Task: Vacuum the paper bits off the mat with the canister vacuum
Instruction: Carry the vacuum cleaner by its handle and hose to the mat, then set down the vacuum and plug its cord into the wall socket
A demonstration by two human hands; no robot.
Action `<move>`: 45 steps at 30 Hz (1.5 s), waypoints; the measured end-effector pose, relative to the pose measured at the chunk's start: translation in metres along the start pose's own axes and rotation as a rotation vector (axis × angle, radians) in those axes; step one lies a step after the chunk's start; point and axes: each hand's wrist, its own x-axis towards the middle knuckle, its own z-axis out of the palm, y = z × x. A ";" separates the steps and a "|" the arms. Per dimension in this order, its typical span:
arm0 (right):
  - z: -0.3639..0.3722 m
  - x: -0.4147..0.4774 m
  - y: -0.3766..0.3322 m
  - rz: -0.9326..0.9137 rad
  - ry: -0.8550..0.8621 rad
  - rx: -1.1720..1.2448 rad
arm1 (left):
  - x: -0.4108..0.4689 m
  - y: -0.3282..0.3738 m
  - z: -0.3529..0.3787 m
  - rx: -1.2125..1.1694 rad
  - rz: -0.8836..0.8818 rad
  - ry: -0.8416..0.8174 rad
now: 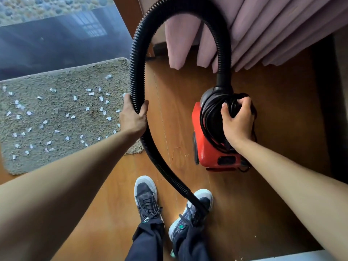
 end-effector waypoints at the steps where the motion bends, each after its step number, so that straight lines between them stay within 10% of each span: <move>1: 0.001 0.002 0.001 -0.005 -0.001 -0.004 | 0.004 -0.002 0.002 0.008 -0.002 0.005; 33: 0.037 0.028 0.017 -0.006 0.083 -0.093 | 0.058 -0.035 0.031 0.016 -0.115 0.034; 45: -0.023 0.026 -0.028 0.114 -0.341 -0.343 | 0.026 0.045 -0.027 0.267 -0.062 0.021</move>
